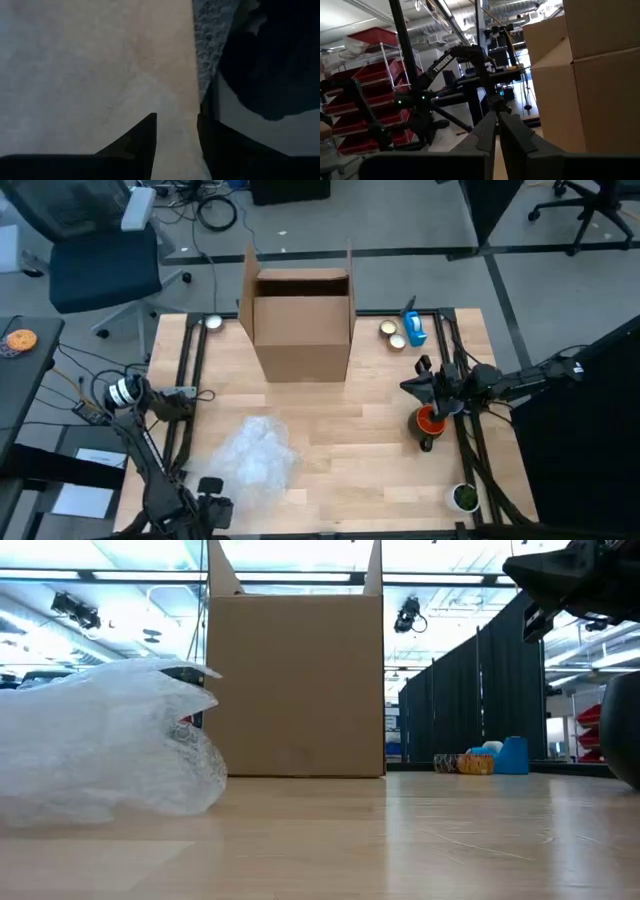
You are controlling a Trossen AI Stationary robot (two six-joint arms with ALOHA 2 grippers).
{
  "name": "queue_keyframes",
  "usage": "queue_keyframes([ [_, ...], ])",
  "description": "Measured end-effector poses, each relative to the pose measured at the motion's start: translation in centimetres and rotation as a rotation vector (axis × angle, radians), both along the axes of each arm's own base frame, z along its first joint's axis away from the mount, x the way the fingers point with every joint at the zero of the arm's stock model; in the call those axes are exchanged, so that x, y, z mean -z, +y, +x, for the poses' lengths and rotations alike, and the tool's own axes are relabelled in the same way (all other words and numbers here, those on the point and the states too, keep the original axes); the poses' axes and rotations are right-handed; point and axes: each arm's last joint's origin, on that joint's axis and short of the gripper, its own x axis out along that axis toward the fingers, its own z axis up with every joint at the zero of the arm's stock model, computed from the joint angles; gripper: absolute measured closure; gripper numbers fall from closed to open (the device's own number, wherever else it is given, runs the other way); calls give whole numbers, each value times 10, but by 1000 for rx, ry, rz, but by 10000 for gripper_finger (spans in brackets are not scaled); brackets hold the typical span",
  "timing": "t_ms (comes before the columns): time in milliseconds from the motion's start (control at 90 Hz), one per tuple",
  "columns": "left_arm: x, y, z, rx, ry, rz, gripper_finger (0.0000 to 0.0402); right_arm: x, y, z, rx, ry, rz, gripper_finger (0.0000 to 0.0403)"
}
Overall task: Wrap mug
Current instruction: Wrap the orange mug with bubble wrap
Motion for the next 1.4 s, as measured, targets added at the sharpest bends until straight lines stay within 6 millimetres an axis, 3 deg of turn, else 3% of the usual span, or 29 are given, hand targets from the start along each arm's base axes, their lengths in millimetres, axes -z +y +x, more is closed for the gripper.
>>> queue_keyframes([
  [278,5,-2,-3,57,-10,35,275,0,0,0,0,0,0,402],
  [567,10,0,-27,98,-3,183,275,0,0,0,1,0,0,402],
  [1022,15,4,-18,112,-140,300,277,0,0,0,0,0,0,402],
  [1122,19,6,-15,90,-102,314,303,0,0,0,0,0,0,402],
  [1256,18,13,-8,22,-53,332,384,0,0,0,0,0,0,402],
  [1400,5,22,-2,3,-24,430,399,0,0,0,1,0,0,402],
])
